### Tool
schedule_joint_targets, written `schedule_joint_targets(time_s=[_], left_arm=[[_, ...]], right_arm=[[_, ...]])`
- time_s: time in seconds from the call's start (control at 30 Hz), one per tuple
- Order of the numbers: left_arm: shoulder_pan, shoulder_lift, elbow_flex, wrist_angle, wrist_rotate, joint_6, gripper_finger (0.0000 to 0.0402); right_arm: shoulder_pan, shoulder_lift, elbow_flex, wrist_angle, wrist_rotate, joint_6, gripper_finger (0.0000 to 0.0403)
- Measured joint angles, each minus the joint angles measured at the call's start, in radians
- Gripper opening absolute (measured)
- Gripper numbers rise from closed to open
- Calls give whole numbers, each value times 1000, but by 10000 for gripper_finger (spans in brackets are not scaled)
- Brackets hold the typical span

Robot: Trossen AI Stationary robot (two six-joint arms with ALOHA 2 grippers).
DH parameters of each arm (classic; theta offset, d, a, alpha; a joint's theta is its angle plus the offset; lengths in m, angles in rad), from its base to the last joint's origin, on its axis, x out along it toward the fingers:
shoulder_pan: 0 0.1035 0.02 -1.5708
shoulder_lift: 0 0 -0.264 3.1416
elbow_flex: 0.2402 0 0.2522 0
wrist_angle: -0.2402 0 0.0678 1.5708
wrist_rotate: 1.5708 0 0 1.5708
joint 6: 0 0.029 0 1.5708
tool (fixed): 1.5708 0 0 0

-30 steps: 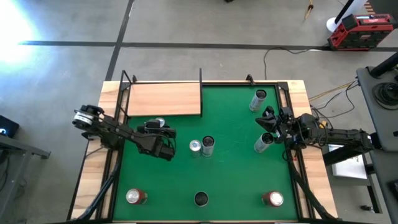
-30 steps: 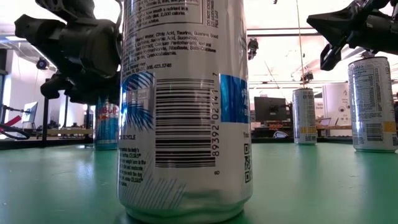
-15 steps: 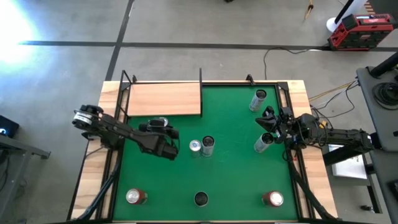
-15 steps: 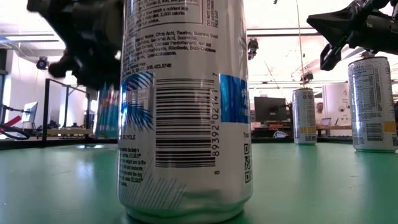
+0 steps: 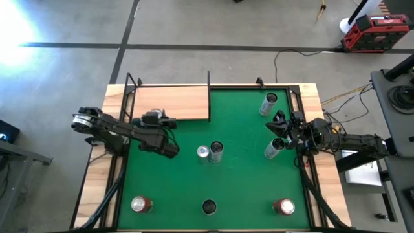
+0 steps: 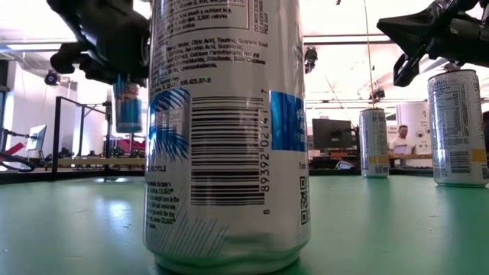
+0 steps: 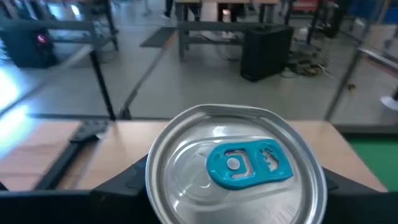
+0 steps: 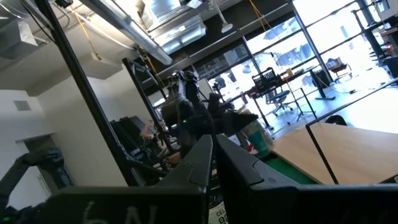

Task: Place canned beverage on shelf
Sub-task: Put the left blue soda can on the shelf

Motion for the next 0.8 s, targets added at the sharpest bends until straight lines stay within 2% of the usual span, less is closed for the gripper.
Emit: schedule_joint_targets(time_s=[0.4, 0.7, 0.8], left_arm=[[285, -57, -30, 37, -2, 177, 218], [467, -57, -30, 192, -1, 186, 218], [528, -57, -30, 271, -1, 254, 218]], right_arm=[[0, 1, 0, 0, 0, 0, 13], [0, 1, 0, 0, 0, 0, 13], [0, 1, 0, 0, 0, 0, 13]])
